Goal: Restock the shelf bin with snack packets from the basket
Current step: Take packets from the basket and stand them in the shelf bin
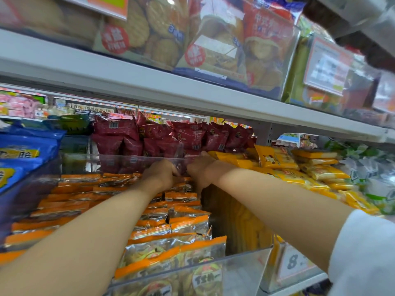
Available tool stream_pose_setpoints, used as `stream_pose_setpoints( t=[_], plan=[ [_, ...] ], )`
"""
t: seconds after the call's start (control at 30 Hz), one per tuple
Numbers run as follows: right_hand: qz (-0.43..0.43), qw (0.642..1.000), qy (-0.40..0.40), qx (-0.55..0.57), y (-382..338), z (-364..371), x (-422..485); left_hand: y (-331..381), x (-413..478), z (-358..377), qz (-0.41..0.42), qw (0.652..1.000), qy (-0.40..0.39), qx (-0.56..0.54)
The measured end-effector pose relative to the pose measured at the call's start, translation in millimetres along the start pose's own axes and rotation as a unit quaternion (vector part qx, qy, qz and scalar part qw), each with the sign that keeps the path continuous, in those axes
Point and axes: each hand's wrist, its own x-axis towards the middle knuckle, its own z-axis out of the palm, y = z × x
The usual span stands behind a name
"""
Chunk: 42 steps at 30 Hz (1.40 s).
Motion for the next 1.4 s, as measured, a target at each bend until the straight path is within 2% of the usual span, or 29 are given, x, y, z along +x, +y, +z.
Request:
stream_pose_setpoints(
  t=[0.1, 0.37, 0.53, 0.67, 0.87, 0.97, 1.07, 1.2, 1.4],
  plan=[
    [0.01, 0.999, -0.002, 0.032, 6.5, -5.3, 0.0, 0.9, -0.1, -1.0, 0.001, 1.0, 0.01, -0.014],
    [0.012, 1.0, 0.005, 0.026, 2.4, 1.2, 0.1, -1.3, -1.2, -6.0, 0.006, 0.998, 0.023, -0.053],
    [0.019, 0.993, 0.006, 0.113, 6.7, -10.2, -1.0, -3.4, -0.6, -7.3, 0.002, 0.998, 0.01, -0.065],
    [0.026, 0.986, 0.067, 0.148, 13.8, -18.4, -17.9, 3.0, -6.3, -14.1, -0.006, 0.997, 0.018, -0.078],
    [0.032, 0.981, 0.153, 0.113, 28.1, -29.1, -94.0, 40.8, -38.0, -50.9, 0.01, 0.999, 0.014, -0.05],
    [0.047, 0.962, 0.234, 0.129, 30.5, -29.0, -137.3, 78.5, -68.7, -59.9, 0.013, 0.999, 0.029, -0.028],
    [0.067, 0.936, 0.291, 0.185, 27.4, -21.9, -184.6, 116.3, -110.4, -59.3, 0.042, 0.996, 0.055, -0.059],
    [0.115, 0.9, 0.301, 0.293, 16.5, 12.2, -251.0, 157.9, -163.2, -39.1, 0.075, 0.994, 0.025, -0.077],
    [0.165, 0.866, 0.249, 0.401, -10.9, 102.1, -345.6, 219.2, -224.6, 39.5, 0.124, 0.982, -0.102, -0.1]
  ],
)
